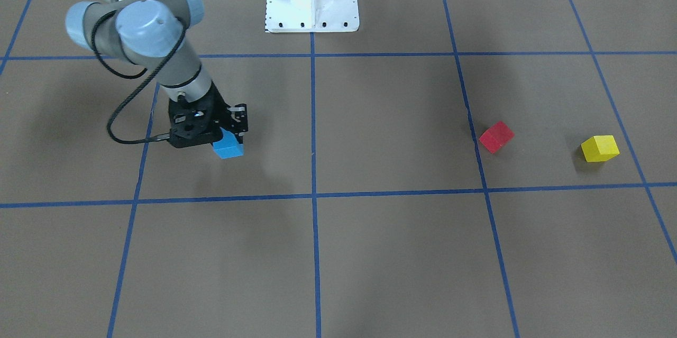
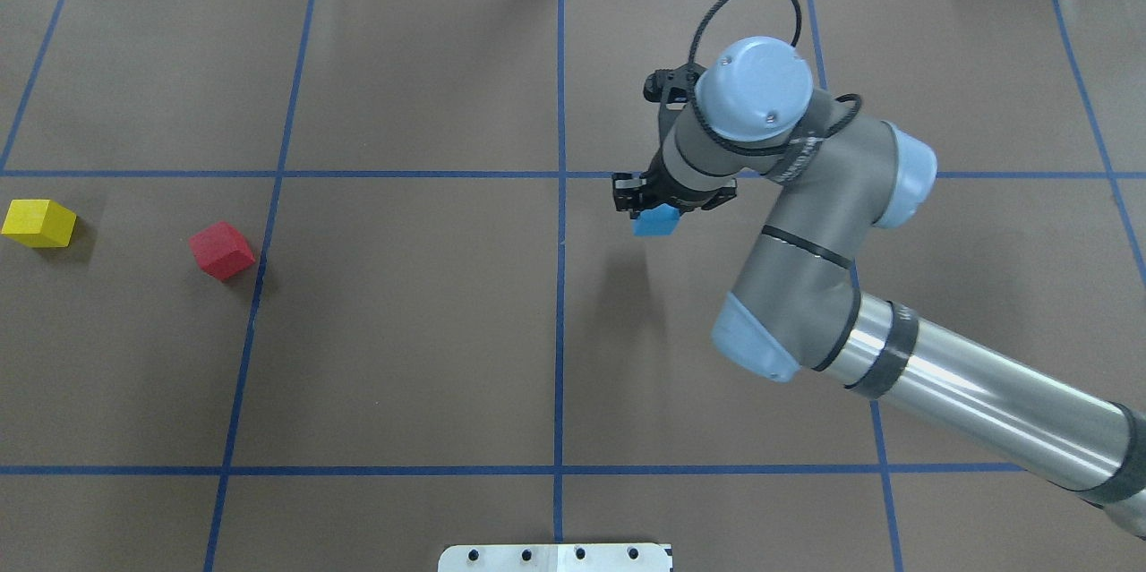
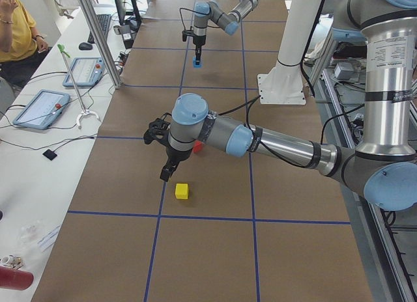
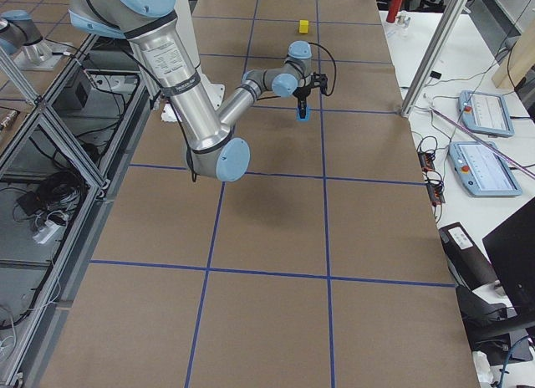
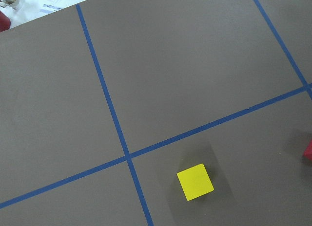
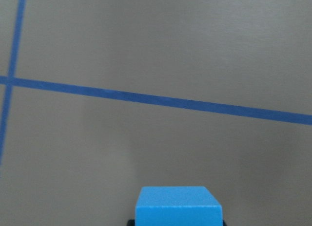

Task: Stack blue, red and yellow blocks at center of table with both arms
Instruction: 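Carry the blue cube with the right gripper to the table center and release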

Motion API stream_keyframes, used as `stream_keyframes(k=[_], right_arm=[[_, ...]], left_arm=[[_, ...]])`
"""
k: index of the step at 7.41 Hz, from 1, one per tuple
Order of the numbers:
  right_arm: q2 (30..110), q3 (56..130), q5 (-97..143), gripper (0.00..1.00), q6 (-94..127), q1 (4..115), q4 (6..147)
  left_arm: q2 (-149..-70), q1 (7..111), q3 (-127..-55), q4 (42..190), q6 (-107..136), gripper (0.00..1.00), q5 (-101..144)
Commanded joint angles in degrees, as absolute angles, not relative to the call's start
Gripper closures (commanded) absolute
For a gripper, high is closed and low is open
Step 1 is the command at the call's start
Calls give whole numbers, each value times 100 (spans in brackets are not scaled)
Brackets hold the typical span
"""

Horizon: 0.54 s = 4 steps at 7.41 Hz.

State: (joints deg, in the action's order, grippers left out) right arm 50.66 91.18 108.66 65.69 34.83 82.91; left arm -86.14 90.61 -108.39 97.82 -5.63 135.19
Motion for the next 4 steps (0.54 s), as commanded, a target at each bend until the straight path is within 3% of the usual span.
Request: stream_keyframes(k=[1,2,3,4], right_arm=[[4125,8099,10189,100,7040,3016,8367],[4070,7982,10160,79,7014,2989,8341],[4087,7963,10030,46,6953,2953,8332],[4078,7963,9811,2,6943,2884,8323]], left_arm=[[-8596,9062,-10802,9774,-563,0,13518],[-8587,9062,-10802,9773,-563,0,13518],[-8578,9062,-10802,9773,-563,0,13518],[-8578,9062,-10793,9773,-563,0,13518]])
